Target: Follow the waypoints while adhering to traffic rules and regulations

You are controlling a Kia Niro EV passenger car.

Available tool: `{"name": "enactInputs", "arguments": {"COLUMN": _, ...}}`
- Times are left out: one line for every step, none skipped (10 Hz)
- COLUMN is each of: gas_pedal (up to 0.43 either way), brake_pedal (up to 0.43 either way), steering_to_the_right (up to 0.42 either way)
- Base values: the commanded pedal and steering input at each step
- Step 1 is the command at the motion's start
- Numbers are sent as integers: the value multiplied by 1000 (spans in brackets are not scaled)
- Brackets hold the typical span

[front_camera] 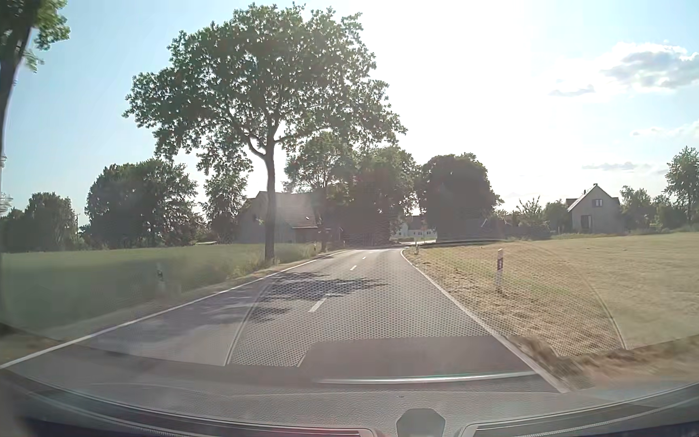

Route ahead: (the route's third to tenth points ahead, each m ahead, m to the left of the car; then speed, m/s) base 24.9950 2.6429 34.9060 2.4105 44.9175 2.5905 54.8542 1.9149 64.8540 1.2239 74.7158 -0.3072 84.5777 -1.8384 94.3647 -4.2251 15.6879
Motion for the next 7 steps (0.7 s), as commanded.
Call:
{"name": "enactInputs", "arguments": {"gas_pedal": 248, "brake_pedal": 6, "steering_to_the_right": -3}}
{"name": "enactInputs", "arguments": {"gas_pedal": 240, "brake_pedal": 6, "steering_to_the_right": -7}}
{"name": "enactInputs", "arguments": {"gas_pedal": 240, "brake_pedal": 6, "steering_to_the_right": -7}}
{"name": "enactInputs", "arguments": {"gas_pedal": 220, "brake_pedal": 6, "steering_to_the_right": -6}}
{"name": "enactInputs", "arguments": {"gas_pedal": 209, "brake_pedal": 6, "steering_to_the_right": -4}}
{"name": "enactInputs", "arguments": {"gas_pedal": 197, "brake_pedal": 6, "steering_to_the_right": -2}}
{"name": "enactInputs", "arguments": {"gas_pedal": 189, "brake_pedal": 6, "steering_to_the_right": -2}}
